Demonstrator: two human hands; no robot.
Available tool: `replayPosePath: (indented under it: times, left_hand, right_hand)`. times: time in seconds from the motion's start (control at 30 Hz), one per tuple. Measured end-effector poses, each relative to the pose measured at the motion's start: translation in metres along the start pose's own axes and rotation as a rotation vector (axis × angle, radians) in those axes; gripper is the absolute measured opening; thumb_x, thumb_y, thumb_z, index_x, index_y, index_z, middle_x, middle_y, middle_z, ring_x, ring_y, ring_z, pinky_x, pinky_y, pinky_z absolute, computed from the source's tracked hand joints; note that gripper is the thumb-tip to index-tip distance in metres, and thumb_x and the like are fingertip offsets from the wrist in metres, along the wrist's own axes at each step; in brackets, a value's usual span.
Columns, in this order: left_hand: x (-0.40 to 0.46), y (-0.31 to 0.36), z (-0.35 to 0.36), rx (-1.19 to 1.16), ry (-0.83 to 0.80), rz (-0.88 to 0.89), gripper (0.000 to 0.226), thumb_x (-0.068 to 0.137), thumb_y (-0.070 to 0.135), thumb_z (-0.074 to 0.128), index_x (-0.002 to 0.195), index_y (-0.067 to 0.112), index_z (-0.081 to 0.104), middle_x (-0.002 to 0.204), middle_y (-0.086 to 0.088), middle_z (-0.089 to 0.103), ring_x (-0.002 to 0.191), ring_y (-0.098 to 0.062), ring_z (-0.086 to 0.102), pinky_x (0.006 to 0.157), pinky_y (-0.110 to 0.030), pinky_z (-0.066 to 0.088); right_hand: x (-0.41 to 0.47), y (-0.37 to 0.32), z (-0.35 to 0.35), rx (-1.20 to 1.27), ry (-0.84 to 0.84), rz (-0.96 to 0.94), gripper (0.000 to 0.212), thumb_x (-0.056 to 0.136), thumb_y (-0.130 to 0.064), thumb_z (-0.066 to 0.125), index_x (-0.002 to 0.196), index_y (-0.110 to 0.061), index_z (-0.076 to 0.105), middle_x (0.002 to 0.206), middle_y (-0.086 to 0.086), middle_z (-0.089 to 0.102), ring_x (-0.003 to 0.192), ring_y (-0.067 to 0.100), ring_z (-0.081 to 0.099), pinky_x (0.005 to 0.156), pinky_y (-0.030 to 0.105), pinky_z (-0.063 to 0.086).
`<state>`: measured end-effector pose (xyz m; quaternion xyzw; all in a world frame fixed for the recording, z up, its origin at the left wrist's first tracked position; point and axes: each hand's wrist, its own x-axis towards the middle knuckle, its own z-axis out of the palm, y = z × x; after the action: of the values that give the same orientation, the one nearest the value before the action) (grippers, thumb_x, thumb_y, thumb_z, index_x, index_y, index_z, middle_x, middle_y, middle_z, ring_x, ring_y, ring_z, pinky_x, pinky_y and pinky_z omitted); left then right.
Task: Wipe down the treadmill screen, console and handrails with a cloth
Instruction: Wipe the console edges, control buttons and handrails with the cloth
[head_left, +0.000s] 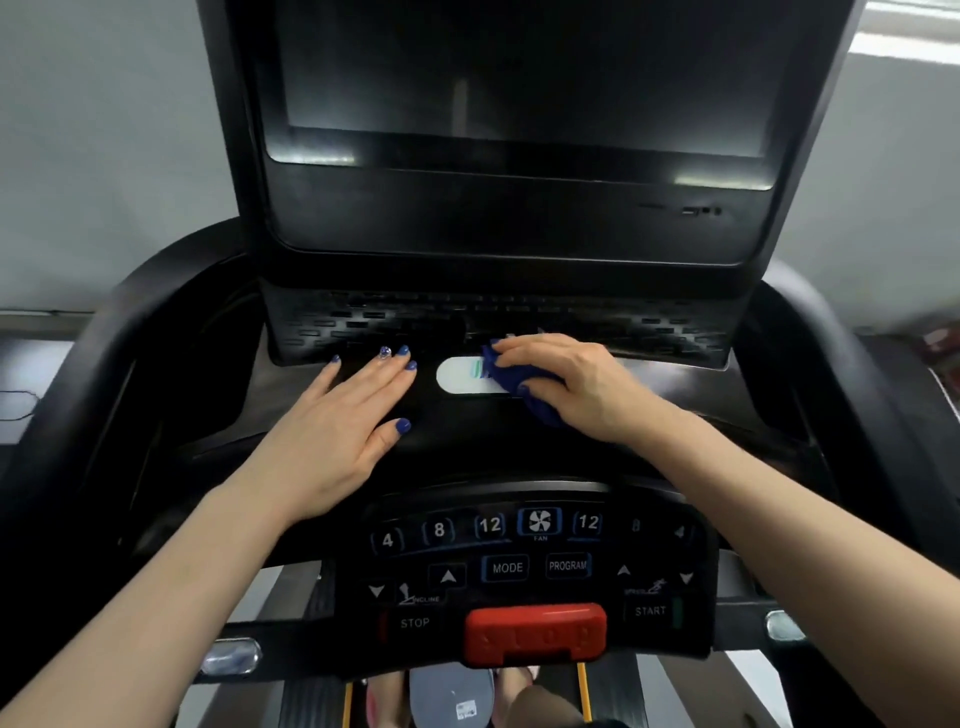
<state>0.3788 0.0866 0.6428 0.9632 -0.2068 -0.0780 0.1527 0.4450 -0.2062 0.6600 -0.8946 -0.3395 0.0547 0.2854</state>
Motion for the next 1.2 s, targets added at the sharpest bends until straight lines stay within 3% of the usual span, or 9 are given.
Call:
replayPosePath:
  times: [0.17,0.33,0.53,0.73,0.93,1.07,1.2]
  left_hand:
    - [-0.004,-0.003,0.0,-0.007,0.002,0.011,0.084,0.088,0.071,-0.013,0.157,0.027,0.009,0.164,0.013,-0.001,0.148,0.004,-0.01,0.121,-0.032,-0.009]
    - [-0.014,-0.012,0.0,-0.009,-0.007,-0.009,0.072,0.092,0.059,0.003,0.157,0.03,0.005,0.163,0.017,-0.006,0.146,0.006,-0.015,0.12,-0.031,-0.012]
    - [-0.017,-0.02,0.002,-0.017,0.01,0.021,0.071,0.093,0.055,0.005,0.158,0.028,0.009,0.164,0.016,-0.003,0.148,0.004,-0.011,0.121,-0.034,-0.008]
    - [-0.046,-0.045,0.007,-0.042,0.047,-0.012,0.067,0.094,0.052,0.01,0.157,0.028,0.013,0.163,0.016,0.0,0.149,0.003,-0.007,0.121,-0.036,-0.005]
    - [-0.073,-0.08,0.013,0.011,0.133,-0.067,0.06,0.098,0.041,0.021,0.153,0.018,0.034,0.161,0.005,0.023,0.149,-0.009,0.016,0.121,-0.044,0.01]
    - [-0.093,-0.095,0.021,0.012,0.124,-0.089,0.06,0.098,0.04,0.022,0.154,0.019,0.031,0.161,0.006,0.021,0.149,-0.009,0.016,0.12,-0.049,0.017]
    - [-0.096,-0.096,0.02,0.0,0.125,-0.082,0.061,0.097,0.038,0.022,0.154,0.018,0.03,0.161,0.007,0.018,0.148,-0.006,0.012,0.119,-0.045,0.012]
  right_hand:
    - [-0.004,0.004,-0.007,-0.01,-0.049,-0.026,0.036,0.09,-0.013,0.059,0.125,-0.014,0.065,0.138,-0.002,0.057,0.128,0.009,0.051,0.112,0.018,0.031]
    - [0.027,-0.023,0.017,-0.036,-0.05,-0.093,0.034,0.089,-0.01,0.058,0.121,-0.008,0.067,0.134,0.005,0.061,0.125,0.015,0.054,0.112,0.021,0.032]
    - [0.029,-0.017,0.007,-0.028,-0.12,-0.09,0.034,0.091,-0.01,0.058,0.124,-0.012,0.065,0.138,-0.001,0.057,0.127,0.009,0.052,0.113,0.017,0.029]
    - [0.061,-0.049,0.038,-0.065,-0.114,-0.16,0.033,0.089,-0.004,0.059,0.121,-0.006,0.066,0.132,0.008,0.061,0.125,0.017,0.054,0.111,0.027,0.037]
    - [0.061,-0.048,0.029,-0.059,-0.156,-0.135,0.034,0.09,-0.01,0.056,0.122,-0.008,0.067,0.135,0.005,0.06,0.128,0.016,0.054,0.113,0.029,0.036]
    - [0.08,-0.07,0.056,-0.086,-0.167,-0.193,0.032,0.09,-0.008,0.057,0.12,-0.008,0.068,0.134,0.006,0.06,0.126,0.017,0.054,0.114,0.026,0.033]
    - [0.088,-0.071,0.057,-0.055,-0.247,-0.204,0.036,0.092,-0.002,0.057,0.127,-0.01,0.064,0.139,0.004,0.056,0.132,0.014,0.049,0.119,0.029,0.025]
